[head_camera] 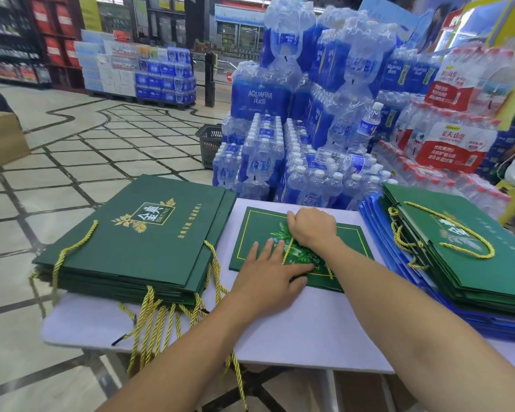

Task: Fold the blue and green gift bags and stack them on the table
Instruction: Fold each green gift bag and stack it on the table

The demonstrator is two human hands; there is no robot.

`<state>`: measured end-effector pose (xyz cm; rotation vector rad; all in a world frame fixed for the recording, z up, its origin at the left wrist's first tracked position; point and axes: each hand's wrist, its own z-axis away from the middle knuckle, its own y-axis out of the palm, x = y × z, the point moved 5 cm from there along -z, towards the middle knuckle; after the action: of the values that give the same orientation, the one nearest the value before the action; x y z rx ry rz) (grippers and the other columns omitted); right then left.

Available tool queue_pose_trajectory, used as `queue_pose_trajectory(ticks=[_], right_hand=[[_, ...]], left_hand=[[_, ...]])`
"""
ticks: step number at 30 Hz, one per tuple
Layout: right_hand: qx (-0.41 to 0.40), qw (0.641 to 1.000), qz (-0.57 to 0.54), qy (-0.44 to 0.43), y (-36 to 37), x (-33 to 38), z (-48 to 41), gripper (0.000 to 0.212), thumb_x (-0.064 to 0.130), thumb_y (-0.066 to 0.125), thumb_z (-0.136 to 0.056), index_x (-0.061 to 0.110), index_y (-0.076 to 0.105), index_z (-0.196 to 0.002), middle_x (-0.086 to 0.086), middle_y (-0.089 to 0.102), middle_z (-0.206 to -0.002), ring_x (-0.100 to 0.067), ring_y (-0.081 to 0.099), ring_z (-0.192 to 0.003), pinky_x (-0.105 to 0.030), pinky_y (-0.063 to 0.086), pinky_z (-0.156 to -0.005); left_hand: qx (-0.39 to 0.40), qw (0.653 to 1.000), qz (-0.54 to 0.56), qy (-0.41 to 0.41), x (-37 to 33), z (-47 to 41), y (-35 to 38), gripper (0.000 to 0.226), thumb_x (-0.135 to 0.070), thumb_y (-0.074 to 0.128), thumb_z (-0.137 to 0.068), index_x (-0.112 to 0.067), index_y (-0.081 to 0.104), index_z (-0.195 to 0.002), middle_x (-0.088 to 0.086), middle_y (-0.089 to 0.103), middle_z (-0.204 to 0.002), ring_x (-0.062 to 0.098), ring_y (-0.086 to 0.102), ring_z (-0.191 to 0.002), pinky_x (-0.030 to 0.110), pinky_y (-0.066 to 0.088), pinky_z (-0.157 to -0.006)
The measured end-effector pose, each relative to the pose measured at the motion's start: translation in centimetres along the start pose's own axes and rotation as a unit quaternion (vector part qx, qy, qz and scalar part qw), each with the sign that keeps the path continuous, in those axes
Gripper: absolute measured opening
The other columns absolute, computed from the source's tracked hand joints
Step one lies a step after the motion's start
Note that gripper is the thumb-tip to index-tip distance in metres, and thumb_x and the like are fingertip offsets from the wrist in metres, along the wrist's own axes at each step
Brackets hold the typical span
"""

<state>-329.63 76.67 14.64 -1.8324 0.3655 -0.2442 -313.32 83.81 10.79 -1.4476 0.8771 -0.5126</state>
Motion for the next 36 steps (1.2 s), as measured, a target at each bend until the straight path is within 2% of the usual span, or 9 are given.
queue_pose_trajectory(ticks=[10, 15, 17, 19, 20, 27, 29, 32, 36], right_hand=[[-0.002, 1.000, -0.014, -0.004, 0.4, -0.2, -0.2, 0.062, 0.052, 0.024, -0.106, 0.012, 0.071, -0.100, -0.012, 0.070, -0.103, -0.033, 0.065, -0.094, -0.039, 0.042, -0.074], [0.005, 0.995, -0.103, 0.003, -2.2, -1.4, 1.8, 0.059, 0.059, 0.024, -0.104, 0.022, 0.065, -0.085, -0.001, 0.067, -0.087, -0.027, 0.064, -0.086, -0.038, 0.046, -0.071], [0.012, 0.990, -0.135, 0.030, -2.7, -2.8, 3.7, 0.051, 0.060, 0.030, -0.101, 0.023, 0.066, -0.102, -0.001, 0.069, -0.100, -0.028, 0.064, -0.096, -0.041, 0.050, -0.078], [0.030, 0.988, -0.134, 0.076, -2.7, -4.8, 6.1, 0.055, 0.061, 0.036, -0.098, 0.021, 0.058, -0.129, -0.005, 0.067, -0.121, -0.032, 0.058, -0.114, -0.045, 0.050, -0.089], [0.043, 0.986, -0.129, 0.099, -2.6, -5.8, 7.5, 0.058, 0.061, 0.038, -0.098, 0.018, 0.053, -0.133, -0.009, 0.065, -0.125, -0.034, 0.055, -0.118, -0.045, 0.049, -0.091], [0.103, 0.977, -0.084, 0.165, -2.5, -8.3, 13.7, 0.061, 0.059, 0.043, -0.099, 0.010, 0.044, -0.134, -0.021, 0.056, -0.130, -0.040, 0.045, -0.124, -0.047, 0.045, -0.094], [0.100, 0.968, -0.133, 0.186, -2.9, -8.3, 13.6, 0.059, 0.054, 0.045, -0.099, 0.011, 0.043, -0.139, -0.021, 0.054, -0.133, -0.039, 0.045, -0.124, -0.046, 0.044, -0.095], [0.074, 0.924, -0.287, 0.240, -4.2, -8.9, 13.2, 0.055, 0.037, 0.054, -0.098, 0.013, 0.042, -0.146, -0.017, 0.054, -0.137, -0.036, 0.056, -0.118, -0.042, 0.048, -0.092], [-0.017, 0.878, -0.418, 0.231, -7.8, -8.9, 12.6, 0.050, 0.013, 0.058, -0.093, 0.012, 0.048, -0.142, -0.007, 0.060, -0.122, -0.028, 0.060, -0.105, -0.039, 0.050, -0.089]], left_hand=[[0.001, 1.000, -0.002, -0.006, 0.3, 0.0, 0.3, 0.047, -0.060, 0.022, -0.105, -0.062, 0.024, -0.152, 0.014, 0.007, -0.172, 0.032, -0.004, -0.159, 0.055, -0.005, -0.126], [-0.007, 1.000, -0.006, -0.005, 0.4, 0.2, 0.3, 0.048, -0.062, 0.021, -0.104, -0.061, 0.024, -0.153, 0.013, 0.008, -0.172, 0.033, -0.001, -0.159, 0.055, -0.003, -0.127], [-0.016, 1.000, -0.006, -0.011, 0.4, 0.2, 0.2, 0.048, -0.062, 0.023, -0.104, -0.061, 0.026, -0.152, 0.011, 0.008, -0.172, 0.033, 0.001, -0.159, 0.055, -0.002, -0.127], [-0.030, 0.999, -0.004, -0.027, 0.4, 0.3, 0.1, 0.047, -0.062, 0.027, -0.103, -0.061, 0.030, -0.150, 0.006, 0.008, -0.173, 0.033, 0.005, -0.159, 0.055, 0.000, -0.127], [-0.036, 0.999, -0.004, -0.038, 0.5, 0.3, 0.0, 0.047, -0.062, 0.028, -0.103, -0.060, 0.032, -0.149, 0.004, 0.008, -0.173, 0.034, 0.006, -0.158, 0.055, 0.001, -0.127], [-0.029, 0.997, -0.002, -0.072, 0.9, 0.6, -0.8, 0.063, -0.075, 0.034, -0.095, -0.051, 0.031, -0.153, -0.001, 0.017, -0.172, 0.032, 0.009, -0.158, 0.056, 0.003, -0.127], [-0.021, 0.997, 0.007, -0.074, 0.8, 0.7, -0.9, 0.066, -0.075, 0.035, -0.095, -0.050, 0.026, -0.155, -0.001, 0.016, -0.172, 0.031, 0.008, -0.158, 0.056, 0.002, -0.127], [-0.016, 0.997, 0.027, -0.076, 0.6, 1.0, -1.4, 0.073, -0.077, 0.039, -0.092, -0.053, 0.019, -0.157, -0.003, 0.017, -0.172, 0.032, 0.009, -0.158, 0.059, 0.002, -0.126], [-0.017, 0.996, 0.042, -0.075, -0.4, 1.0, -3.2, 0.081, -0.077, 0.049, -0.088, -0.057, 0.012, -0.157, -0.004, 0.020, -0.170, 0.034, 0.015, -0.157, 0.071, 0.010, -0.120]])
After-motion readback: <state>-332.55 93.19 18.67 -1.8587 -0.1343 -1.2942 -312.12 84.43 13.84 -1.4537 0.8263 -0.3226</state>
